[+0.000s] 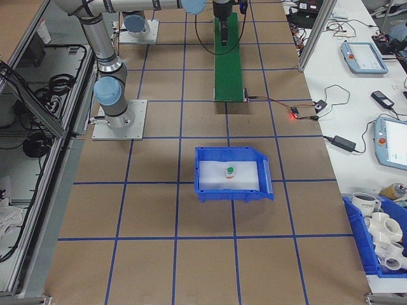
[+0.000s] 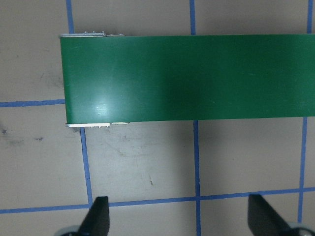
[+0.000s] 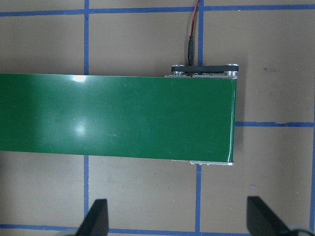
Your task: Move button from left to right
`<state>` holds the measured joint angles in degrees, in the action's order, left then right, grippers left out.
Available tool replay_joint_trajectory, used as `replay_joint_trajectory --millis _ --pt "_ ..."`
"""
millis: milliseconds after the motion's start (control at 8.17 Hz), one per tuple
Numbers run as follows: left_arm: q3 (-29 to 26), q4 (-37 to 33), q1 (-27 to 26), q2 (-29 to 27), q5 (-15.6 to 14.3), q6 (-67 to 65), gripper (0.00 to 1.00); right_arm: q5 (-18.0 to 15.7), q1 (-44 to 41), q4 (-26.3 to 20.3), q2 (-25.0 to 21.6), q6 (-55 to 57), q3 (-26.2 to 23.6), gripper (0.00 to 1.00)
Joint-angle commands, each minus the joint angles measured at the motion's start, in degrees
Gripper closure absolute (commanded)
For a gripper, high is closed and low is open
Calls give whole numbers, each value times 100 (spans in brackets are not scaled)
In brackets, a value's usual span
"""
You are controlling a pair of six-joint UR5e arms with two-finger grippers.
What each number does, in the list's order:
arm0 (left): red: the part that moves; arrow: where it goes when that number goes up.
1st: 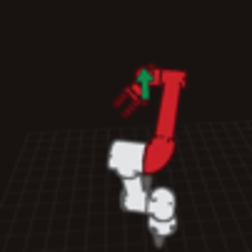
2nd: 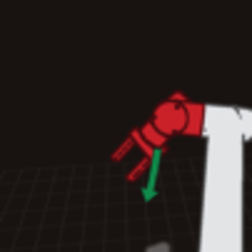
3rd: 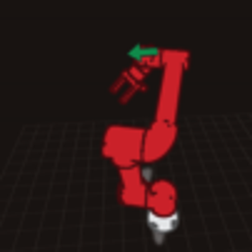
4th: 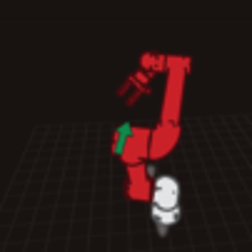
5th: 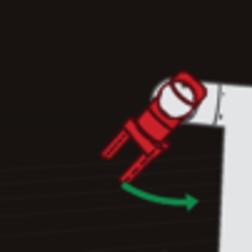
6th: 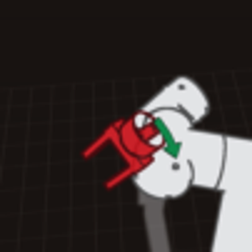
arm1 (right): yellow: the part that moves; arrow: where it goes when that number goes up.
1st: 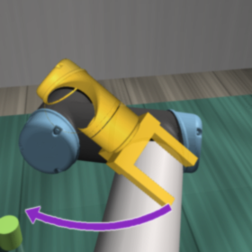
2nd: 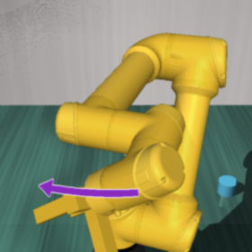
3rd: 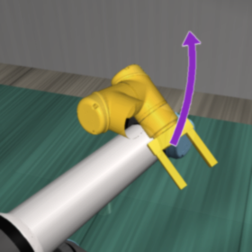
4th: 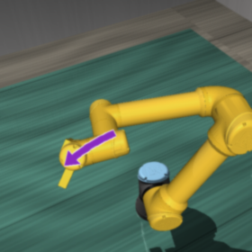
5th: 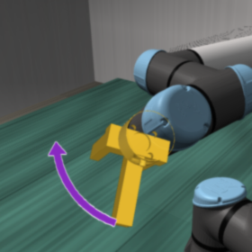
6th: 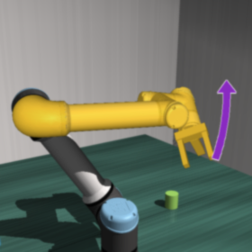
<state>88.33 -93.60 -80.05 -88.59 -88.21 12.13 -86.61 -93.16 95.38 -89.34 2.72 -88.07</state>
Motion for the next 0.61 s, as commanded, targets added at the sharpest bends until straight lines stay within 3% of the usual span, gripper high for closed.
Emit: replay_joint_trajectory --millis 0,490 --pt "0 9 -2 0 14 0 0 21 0 42 5 9 0 0" --pt "0 9 6 0 -3 0 0 -32 17 -45 -22 18 9 0"
